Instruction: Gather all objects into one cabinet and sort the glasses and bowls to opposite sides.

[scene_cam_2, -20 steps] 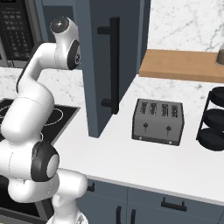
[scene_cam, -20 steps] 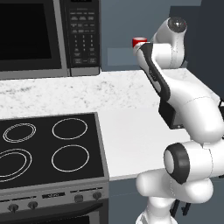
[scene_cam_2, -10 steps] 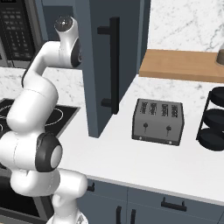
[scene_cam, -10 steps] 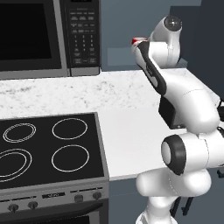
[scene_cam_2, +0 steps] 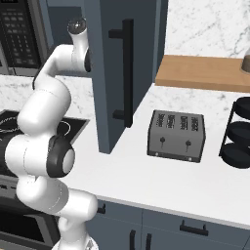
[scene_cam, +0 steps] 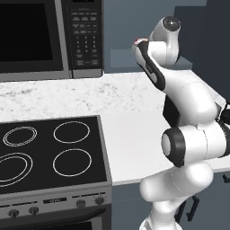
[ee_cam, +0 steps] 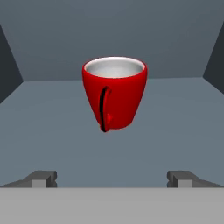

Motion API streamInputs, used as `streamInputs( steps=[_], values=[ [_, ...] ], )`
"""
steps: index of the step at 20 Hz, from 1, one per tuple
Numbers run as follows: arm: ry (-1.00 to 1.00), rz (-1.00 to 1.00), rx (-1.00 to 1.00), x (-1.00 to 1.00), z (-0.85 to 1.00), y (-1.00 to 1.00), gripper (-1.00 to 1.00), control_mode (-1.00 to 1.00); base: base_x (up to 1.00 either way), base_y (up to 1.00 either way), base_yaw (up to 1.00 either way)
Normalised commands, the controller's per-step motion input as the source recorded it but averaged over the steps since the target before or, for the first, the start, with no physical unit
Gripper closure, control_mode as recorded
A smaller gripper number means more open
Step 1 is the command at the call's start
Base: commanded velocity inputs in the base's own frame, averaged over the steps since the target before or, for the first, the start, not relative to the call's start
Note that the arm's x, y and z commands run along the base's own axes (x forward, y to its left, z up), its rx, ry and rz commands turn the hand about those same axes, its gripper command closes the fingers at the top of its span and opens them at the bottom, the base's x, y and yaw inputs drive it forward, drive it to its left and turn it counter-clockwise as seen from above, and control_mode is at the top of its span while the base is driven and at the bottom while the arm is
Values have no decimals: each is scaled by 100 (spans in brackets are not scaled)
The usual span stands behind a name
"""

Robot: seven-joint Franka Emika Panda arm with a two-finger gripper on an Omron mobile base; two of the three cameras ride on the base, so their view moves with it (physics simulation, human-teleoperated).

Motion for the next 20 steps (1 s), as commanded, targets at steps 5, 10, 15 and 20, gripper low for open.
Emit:
streamInputs(
  steps=[5, 10, 15, 20],
  values=[
    [0, 0, 0, 37, 0, -4, -100, -100, 0, 0, 0],
    [0, 0, 0, 32, 0, -6, -100, -100, 0, 0, 0],
    [0, 0, 0, 21, 0, -1, -100, -100, 0, 0, 0],
    [0, 0, 0, 20, 0, -1, -100, -100, 0, 0, 0]
  ],
)
